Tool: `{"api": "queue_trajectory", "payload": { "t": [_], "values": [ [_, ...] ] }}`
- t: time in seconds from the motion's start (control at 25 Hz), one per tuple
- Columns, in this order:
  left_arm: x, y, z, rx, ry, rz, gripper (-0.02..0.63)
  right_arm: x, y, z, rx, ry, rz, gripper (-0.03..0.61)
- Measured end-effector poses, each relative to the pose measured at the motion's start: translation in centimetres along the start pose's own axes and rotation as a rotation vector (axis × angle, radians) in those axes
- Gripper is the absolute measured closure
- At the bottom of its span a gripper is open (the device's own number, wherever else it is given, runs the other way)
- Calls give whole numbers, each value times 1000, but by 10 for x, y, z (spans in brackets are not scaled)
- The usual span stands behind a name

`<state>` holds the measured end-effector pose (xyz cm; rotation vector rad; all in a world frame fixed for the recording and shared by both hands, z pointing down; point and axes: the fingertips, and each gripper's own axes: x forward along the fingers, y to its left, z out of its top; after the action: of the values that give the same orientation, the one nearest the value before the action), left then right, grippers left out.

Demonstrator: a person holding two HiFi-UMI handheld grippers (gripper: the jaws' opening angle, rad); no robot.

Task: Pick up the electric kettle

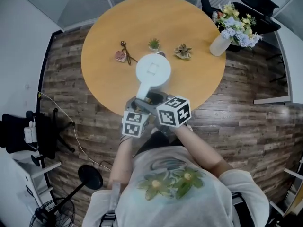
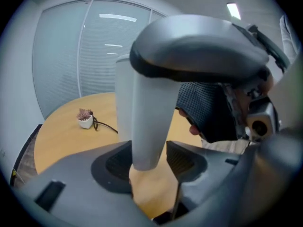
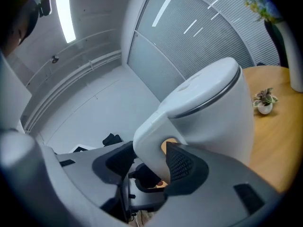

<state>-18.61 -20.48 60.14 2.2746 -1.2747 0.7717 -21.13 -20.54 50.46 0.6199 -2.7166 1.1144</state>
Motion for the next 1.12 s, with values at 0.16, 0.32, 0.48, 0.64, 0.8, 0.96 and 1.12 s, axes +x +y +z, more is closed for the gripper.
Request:
{"api": "queue_trajectory", "payload": {
  "t": [0.16,0.32,0.48,0.64,0.8,0.96,1.12],
  "values": [
    [1,9,1,-19,-30,16,469,0,-1,2,-1,-27,-19,368],
    [2,6,2,4,-34,-6,471,-2,-1,3,-73,-51,-52,377],
    [2,5,2,28,-37,-11,476,-3,0,2,-107,-80,-69,383],
    [3,6,1,34,-35,-27,476,-1,1,1,-124,-77,-78,385],
    [1,5,2,38,-34,-33,476,-2,1,3,-118,-79,-81,387],
    [-2,5,4,50,-27,-33,477,-3,3,5,-106,-85,-74,387],
    [-6,3,8,47,-31,-39,477,-5,7,9,-111,-90,-67,388]
  ]
}}
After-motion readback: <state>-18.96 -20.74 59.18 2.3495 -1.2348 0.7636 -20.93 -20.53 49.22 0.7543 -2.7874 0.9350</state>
